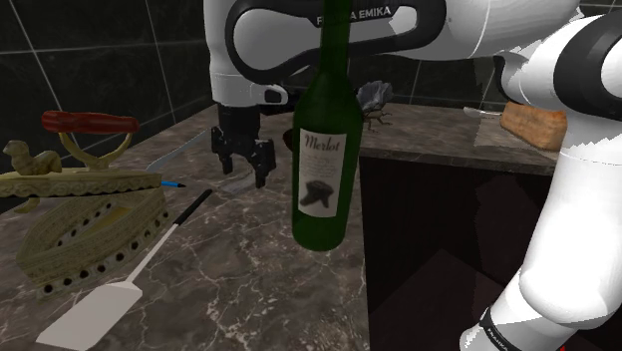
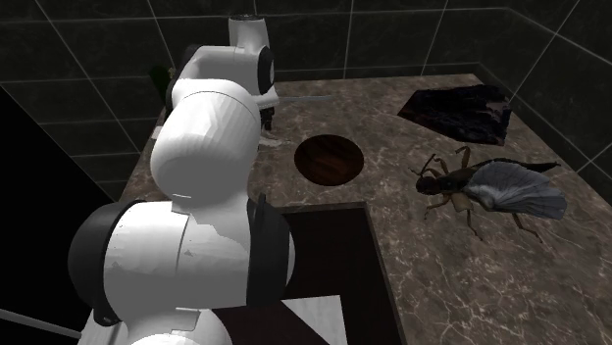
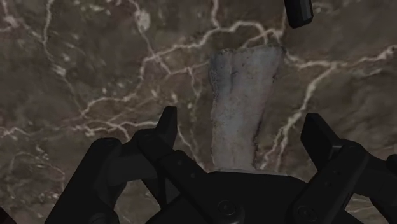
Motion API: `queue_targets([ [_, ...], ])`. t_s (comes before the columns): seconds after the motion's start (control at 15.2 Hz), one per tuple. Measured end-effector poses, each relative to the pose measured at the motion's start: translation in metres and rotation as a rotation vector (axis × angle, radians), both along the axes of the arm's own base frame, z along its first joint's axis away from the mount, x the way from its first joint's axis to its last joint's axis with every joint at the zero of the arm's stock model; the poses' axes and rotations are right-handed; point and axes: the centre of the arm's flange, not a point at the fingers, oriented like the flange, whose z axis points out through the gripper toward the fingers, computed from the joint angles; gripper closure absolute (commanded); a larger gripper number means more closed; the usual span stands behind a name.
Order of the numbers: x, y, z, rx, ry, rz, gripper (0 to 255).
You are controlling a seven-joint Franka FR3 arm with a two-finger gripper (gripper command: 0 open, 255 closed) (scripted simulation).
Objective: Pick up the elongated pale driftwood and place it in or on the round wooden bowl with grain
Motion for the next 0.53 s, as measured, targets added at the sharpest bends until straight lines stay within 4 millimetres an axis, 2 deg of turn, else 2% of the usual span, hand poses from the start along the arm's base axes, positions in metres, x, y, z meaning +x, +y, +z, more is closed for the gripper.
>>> queue_targets([
  [0.33, 0.0000, 0.0000, -0.0018, 0.000, 0.000, 0.000, 0],
  [0.4, 0.0000, 0.0000, -0.0018, 0.000, 0.000, 0.000, 255],
  [0.53, -0.0027, 0.0003, 0.0016, -0.005, 0.002, 0.002, 255],
])
